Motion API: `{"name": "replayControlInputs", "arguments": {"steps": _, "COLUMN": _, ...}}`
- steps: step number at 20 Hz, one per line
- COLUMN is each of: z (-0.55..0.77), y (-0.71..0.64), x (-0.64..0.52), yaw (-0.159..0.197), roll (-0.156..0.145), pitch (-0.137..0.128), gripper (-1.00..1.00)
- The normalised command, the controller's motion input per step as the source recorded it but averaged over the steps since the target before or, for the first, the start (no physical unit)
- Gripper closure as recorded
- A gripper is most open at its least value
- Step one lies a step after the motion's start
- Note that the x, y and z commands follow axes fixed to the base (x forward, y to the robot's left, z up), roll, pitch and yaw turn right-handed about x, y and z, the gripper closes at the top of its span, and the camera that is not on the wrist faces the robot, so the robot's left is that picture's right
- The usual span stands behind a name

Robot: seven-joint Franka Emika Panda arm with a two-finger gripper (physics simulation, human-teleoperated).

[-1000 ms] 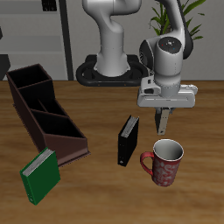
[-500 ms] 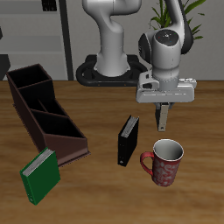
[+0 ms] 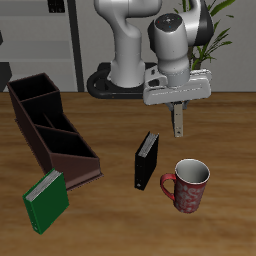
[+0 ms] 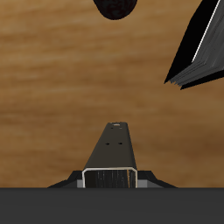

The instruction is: Place the yellow book into the right desk caddy's back compartment

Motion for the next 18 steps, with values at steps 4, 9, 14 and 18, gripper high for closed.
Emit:
{"name": "replayControlInputs", "arguments": {"steps": 4, "z": 0.45, "y": -0.58, "x": 0.0, "yaw": 0.102, "roll": -0.02, "pitch": -0.042, "gripper": 1.0}}
{"name": "replayControlInputs", "arguments": {"steps": 9, "z": 0.41, "y": -0.68, "x": 0.03, "yaw": 0.046, "roll": 0.059, "pitch": 0.023, "gripper": 1.0}}
{"name": "replayControlInputs", "arguments": {"steps": 14, "z": 0.49, "y": -0.66, "x": 0.03, "yaw": 0.071, "roll": 0.05, "pitch": 0.015, "gripper": 1.0}}
{"name": "replayControlInputs", "arguments": {"steps": 18, "z": 0.44, "y": -0.56, "x": -0.01, "yaw": -0.013, "roll": -0.015, "pitch": -0.018, "gripper": 1.0}}
